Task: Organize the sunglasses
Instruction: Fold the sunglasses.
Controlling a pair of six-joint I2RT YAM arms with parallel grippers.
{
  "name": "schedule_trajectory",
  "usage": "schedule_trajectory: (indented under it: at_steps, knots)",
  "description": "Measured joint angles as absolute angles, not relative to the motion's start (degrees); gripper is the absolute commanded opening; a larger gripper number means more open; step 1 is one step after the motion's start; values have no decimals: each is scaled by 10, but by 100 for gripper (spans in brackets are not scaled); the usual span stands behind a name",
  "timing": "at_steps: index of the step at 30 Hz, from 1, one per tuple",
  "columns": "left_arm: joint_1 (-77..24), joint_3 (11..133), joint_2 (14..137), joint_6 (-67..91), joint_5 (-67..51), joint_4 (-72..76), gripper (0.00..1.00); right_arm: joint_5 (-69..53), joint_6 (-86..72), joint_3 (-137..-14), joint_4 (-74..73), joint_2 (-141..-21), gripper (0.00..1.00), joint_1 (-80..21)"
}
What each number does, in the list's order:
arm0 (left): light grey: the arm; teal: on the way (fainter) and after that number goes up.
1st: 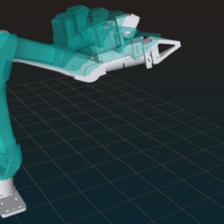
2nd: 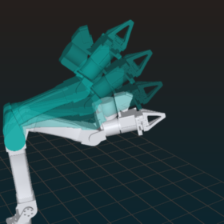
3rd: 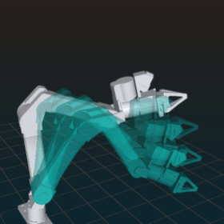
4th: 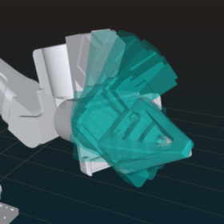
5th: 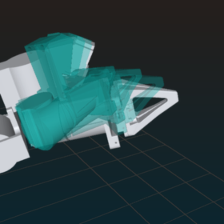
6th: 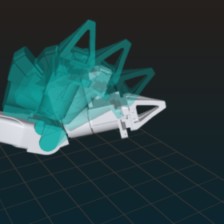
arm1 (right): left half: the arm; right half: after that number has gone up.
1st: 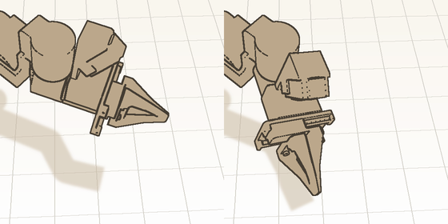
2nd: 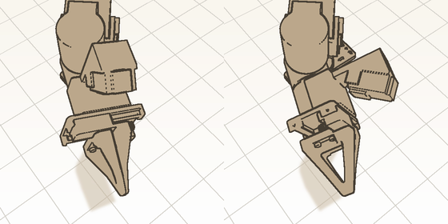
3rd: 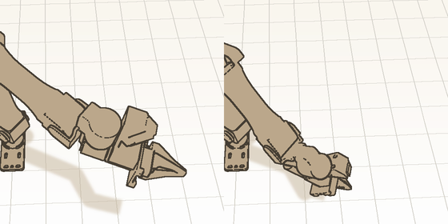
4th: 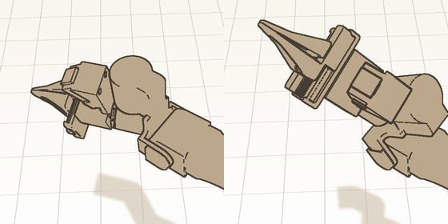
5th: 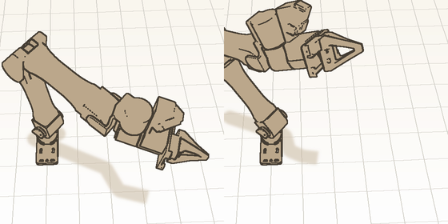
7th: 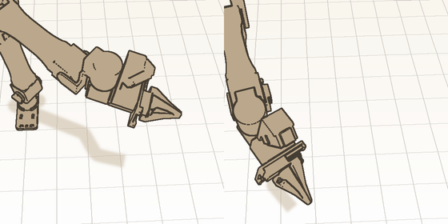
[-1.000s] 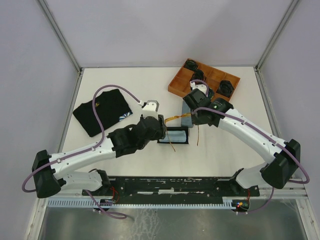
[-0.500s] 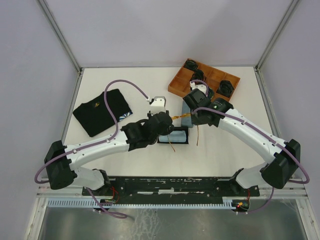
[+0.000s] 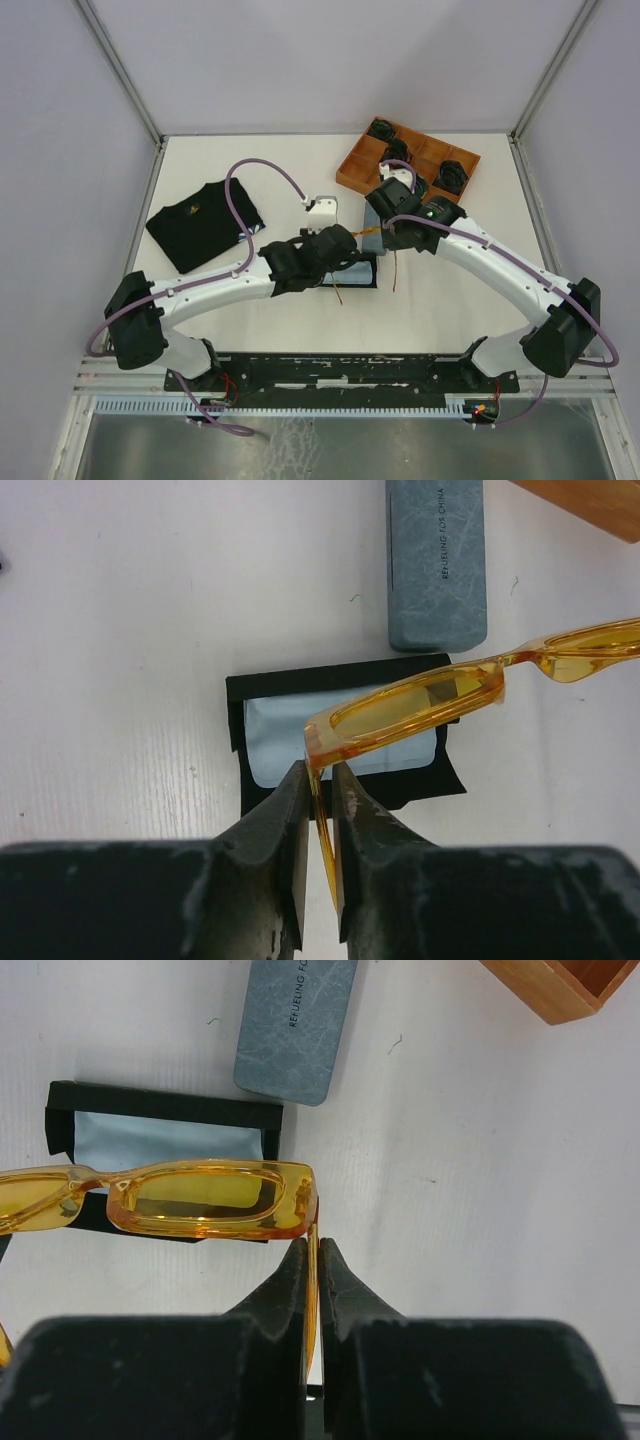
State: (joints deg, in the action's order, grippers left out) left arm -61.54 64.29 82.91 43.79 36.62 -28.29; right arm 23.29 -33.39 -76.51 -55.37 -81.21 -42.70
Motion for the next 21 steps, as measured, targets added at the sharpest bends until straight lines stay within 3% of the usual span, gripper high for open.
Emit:
schedule_trajectory:
  at_steps: [4, 12, 15, 21]
  knots:
    - [-615, 654, 838, 439, 378, -295, 3, 235, -334, -765, -555, -812, 19, -427]
    - [-615, 668, 851, 441, 385, -311, 3, 211, -338, -750, -529, -784, 58, -428]
    - [-615, 668, 851, 443, 384, -312, 3, 199, -339, -739, -514, -750, 64, -428]
    - [-611, 668, 851, 444, 372, -312, 3, 190, -343, -718, -495, -679, 67, -428]
